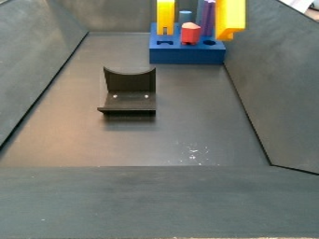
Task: Pick up the arch object. Move up. Place the arch object on the fixture. Regrasp the arch object. Rotate the arch object. Move to above the board. Insert the arch object.
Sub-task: Rotate the arch object.
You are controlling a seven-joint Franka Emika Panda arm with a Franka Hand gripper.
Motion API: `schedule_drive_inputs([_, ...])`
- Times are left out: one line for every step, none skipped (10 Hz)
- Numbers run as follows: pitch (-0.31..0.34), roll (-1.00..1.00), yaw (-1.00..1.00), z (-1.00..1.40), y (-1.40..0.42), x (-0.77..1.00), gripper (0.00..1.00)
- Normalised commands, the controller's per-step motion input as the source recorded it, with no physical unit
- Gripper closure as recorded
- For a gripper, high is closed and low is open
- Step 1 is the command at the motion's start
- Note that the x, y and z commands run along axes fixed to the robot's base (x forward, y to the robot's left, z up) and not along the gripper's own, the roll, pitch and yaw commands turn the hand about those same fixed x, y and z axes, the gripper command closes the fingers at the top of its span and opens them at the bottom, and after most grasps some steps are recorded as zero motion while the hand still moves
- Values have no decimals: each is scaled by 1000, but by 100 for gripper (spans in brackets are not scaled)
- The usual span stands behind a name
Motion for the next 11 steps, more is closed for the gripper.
schedule_drive_inputs([1, -1000, -522, 18, 32, -34, 100])
schedule_drive_inputs([27, -1000, -523, 14, 30, -23, 100])
schedule_drive_inputs([62, -1000, -518, 15, 28, -22, 100])
schedule_drive_inputs([77, -1000, -515, 17, 27, -24, 100])
schedule_drive_inputs([107, -1000, -501, 19, 28, -28, 100])
schedule_drive_inputs([126, -1000, -491, 20, 24, -28, 100])
schedule_drive_inputs([144, -1000, -475, 18, 24, -28, 100])
schedule_drive_inputs([157, -1000, -446, 18, 23, -22, 100])
schedule_drive_inputs([162, -1000, -417, 17, 24, -20, 100])
schedule_drive_inputs([162, -1000, -385, 18, 24, -9, 100])
schedule_drive_inputs([136, -847, -289, 15, 27, 8, 100])
